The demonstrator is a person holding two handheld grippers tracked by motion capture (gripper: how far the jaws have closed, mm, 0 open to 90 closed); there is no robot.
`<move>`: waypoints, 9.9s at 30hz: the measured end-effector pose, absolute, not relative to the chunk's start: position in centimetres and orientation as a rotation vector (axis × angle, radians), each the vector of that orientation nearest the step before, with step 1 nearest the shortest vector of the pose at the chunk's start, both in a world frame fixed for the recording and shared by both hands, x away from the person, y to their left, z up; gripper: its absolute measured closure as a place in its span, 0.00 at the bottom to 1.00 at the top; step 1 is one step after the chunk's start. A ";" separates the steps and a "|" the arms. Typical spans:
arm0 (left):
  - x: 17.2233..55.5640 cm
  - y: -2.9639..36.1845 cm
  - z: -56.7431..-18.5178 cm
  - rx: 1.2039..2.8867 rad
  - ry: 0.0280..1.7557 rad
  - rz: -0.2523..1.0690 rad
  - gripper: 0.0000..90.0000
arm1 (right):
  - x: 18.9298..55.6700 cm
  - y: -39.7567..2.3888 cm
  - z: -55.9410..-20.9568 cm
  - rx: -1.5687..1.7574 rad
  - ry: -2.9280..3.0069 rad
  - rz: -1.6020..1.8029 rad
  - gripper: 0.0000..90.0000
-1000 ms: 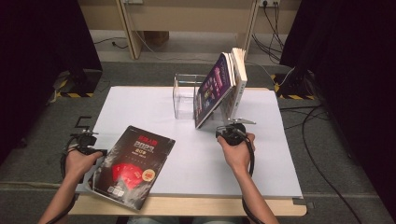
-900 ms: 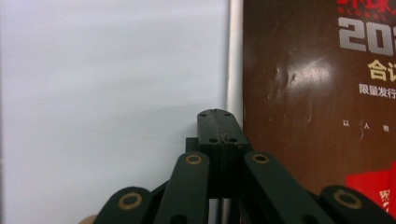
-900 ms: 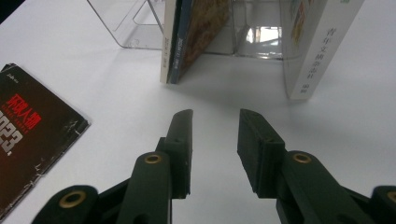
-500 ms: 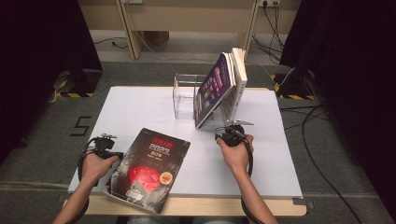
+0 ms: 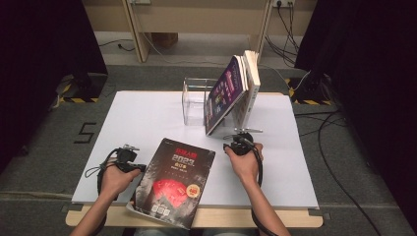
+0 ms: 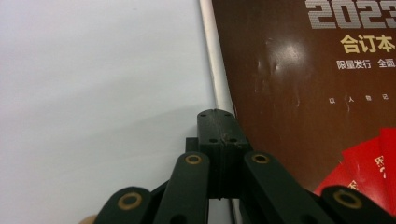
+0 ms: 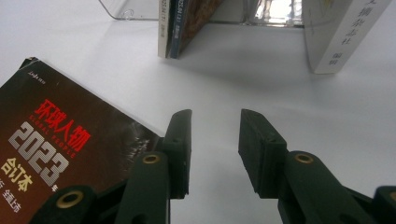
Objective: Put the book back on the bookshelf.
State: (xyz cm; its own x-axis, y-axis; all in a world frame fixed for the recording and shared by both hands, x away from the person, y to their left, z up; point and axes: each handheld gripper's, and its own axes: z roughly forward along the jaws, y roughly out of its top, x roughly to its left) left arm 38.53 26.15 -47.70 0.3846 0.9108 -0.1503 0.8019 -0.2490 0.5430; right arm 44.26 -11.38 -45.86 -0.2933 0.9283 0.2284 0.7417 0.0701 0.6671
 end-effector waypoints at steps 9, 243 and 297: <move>37.2 24.1 -47.8 2.102 1.413 0.184 1.00 | 44.6 -11.0 -46.8 1.718 2.128 1.028 0.72; 36.0 7.3 -36.3 1.823 0.888 0.551 0.56 | 43.2 -5.5 -28.5 1.291 1.523 1.659 0.98; 39.9 10.0 -38.6 1.602 1.079 0.802 0.94 | 41.1 -3.2 -28.6 1.173 1.613 1.706 0.97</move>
State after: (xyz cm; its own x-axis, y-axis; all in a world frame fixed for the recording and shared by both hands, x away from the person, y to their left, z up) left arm 39.95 10.03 -38.64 0.3809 0.9246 -0.0074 0.2590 -0.0990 0.9608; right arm 41.13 -3.17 -28.65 -0.4960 0.8345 0.2397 0.1925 -0.1635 0.9676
